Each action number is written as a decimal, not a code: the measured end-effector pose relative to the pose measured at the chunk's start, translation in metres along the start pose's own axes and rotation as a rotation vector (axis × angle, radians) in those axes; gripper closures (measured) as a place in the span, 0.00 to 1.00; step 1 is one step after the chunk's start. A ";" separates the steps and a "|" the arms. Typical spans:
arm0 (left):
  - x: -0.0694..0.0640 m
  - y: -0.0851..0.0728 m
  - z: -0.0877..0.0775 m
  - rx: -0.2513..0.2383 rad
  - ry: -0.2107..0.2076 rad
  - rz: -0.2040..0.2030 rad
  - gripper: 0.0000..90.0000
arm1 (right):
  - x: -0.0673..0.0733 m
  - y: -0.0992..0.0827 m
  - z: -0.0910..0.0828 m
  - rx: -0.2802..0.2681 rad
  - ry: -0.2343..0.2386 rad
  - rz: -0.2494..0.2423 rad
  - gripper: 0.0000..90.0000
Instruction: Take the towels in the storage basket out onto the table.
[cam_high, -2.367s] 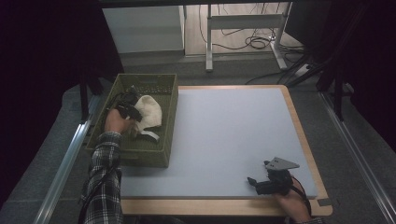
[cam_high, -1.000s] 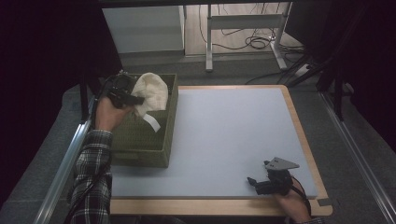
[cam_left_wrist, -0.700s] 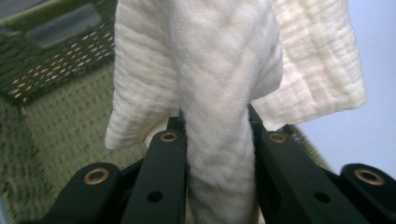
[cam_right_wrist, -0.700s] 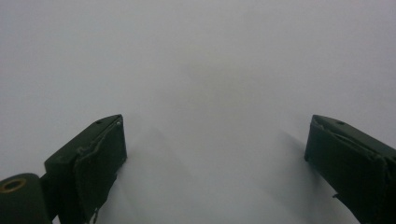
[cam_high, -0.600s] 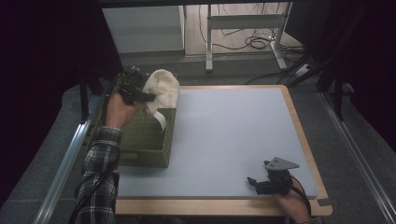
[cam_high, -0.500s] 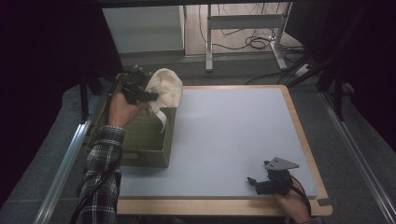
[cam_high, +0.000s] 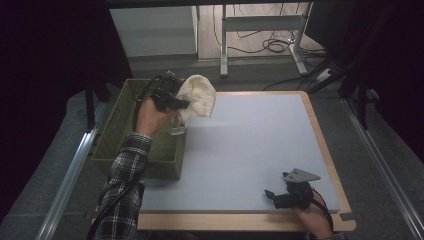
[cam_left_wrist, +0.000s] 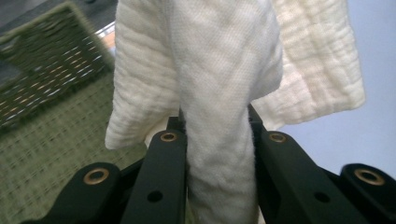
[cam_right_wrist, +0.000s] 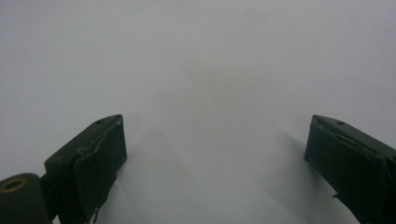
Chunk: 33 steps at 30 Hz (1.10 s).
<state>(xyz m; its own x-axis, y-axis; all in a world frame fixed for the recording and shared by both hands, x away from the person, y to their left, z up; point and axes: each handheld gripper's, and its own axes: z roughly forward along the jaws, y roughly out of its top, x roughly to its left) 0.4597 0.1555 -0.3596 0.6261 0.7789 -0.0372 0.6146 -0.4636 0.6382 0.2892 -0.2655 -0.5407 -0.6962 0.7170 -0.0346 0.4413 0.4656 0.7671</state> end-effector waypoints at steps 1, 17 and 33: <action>-0.003 0.002 0.002 0.002 -0.004 0.006 0.87 | 0.000 0.000 0.000 0.000 0.000 0.001 0.06; -0.047 0.026 0.037 0.024 -0.053 0.075 0.86 | 0.000 0.000 0.000 0.001 0.001 -0.001 0.06; -0.104 0.031 0.083 0.069 -0.103 0.174 0.85 | 0.000 0.000 0.000 0.000 0.001 -0.002 0.06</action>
<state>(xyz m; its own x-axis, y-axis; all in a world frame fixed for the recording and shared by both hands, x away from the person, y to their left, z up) 0.4541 0.0253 -0.3998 0.7694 0.6387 -0.0121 0.5223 -0.6181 0.5875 0.2894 -0.2658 -0.5406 -0.6978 0.7154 -0.0355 0.4401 0.4673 0.7668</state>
